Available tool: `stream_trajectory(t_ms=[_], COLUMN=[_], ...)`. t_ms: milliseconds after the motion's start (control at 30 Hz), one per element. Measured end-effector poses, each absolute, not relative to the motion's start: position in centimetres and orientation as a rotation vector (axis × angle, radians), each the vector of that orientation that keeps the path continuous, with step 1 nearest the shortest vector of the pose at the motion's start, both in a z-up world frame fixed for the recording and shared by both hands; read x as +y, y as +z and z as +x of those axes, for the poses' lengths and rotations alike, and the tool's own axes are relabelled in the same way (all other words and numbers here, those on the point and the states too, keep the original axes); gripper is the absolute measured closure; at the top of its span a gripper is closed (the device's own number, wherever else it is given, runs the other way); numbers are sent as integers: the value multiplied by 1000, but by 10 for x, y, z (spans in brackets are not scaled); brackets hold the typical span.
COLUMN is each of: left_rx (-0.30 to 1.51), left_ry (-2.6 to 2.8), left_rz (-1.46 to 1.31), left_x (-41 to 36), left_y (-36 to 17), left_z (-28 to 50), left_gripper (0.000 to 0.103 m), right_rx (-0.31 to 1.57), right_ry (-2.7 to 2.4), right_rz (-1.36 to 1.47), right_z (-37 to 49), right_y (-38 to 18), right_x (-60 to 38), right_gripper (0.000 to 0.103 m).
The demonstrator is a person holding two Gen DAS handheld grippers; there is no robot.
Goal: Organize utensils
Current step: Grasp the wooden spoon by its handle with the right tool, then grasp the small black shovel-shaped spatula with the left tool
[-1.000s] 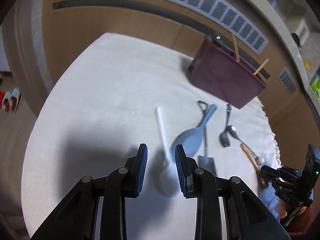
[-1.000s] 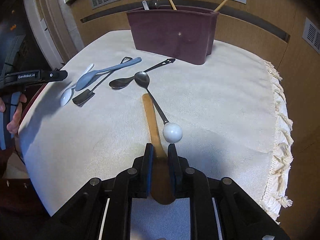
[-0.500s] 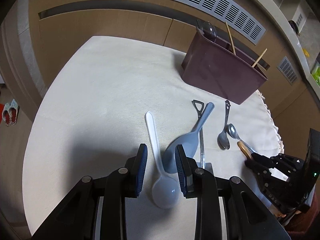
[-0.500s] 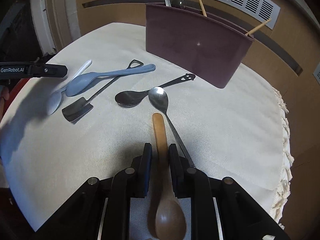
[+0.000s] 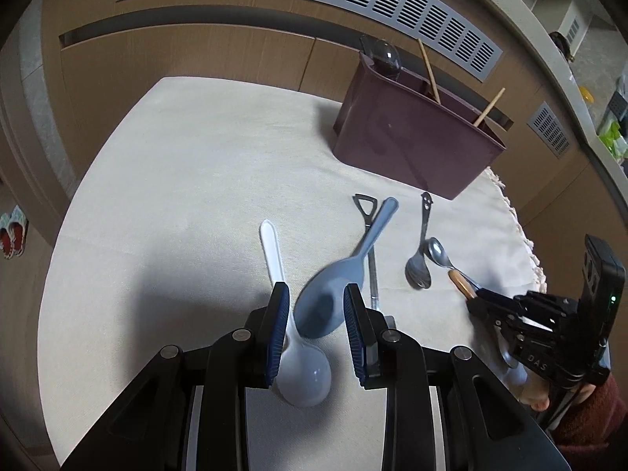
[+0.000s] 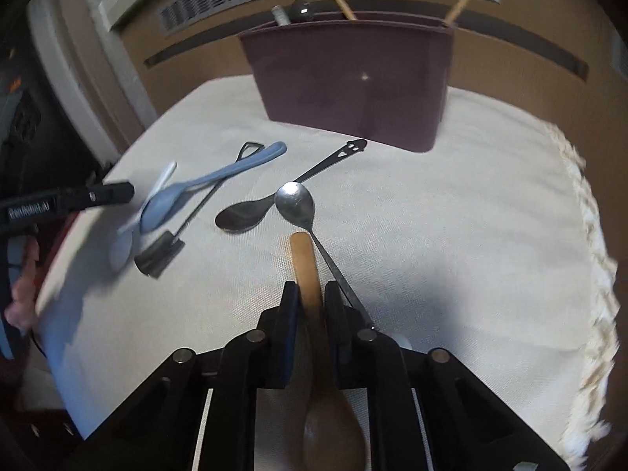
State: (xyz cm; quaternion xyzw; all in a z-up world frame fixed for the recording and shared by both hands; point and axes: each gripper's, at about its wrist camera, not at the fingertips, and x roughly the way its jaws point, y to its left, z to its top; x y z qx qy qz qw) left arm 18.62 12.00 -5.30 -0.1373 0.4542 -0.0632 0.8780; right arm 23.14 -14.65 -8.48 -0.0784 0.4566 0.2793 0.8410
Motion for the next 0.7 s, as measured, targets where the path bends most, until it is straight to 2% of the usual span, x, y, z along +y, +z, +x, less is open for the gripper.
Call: stream_trajectory(t_ms=[133,300,533,700], left_rx=[954,980,970,998], left_ry=[-229,-349,-153,-173], left_rz=[-293,-193,-115,-89], left_x=[110,81,51,30], left_y=[-50,-52,-74,-76], left_z=[181,162,154,160], left_gripper=[73,73,73,65], right_rx=[955,957,952,972], right_ry=[603,668,655,664], right_rz=[-245,-141,-110,-105], right_z=[233,228,212,205], right_y=[-84,-70,-66,-76], right_x=[-131,-143,-160,-168], right_gripper=[93,93,93,93])
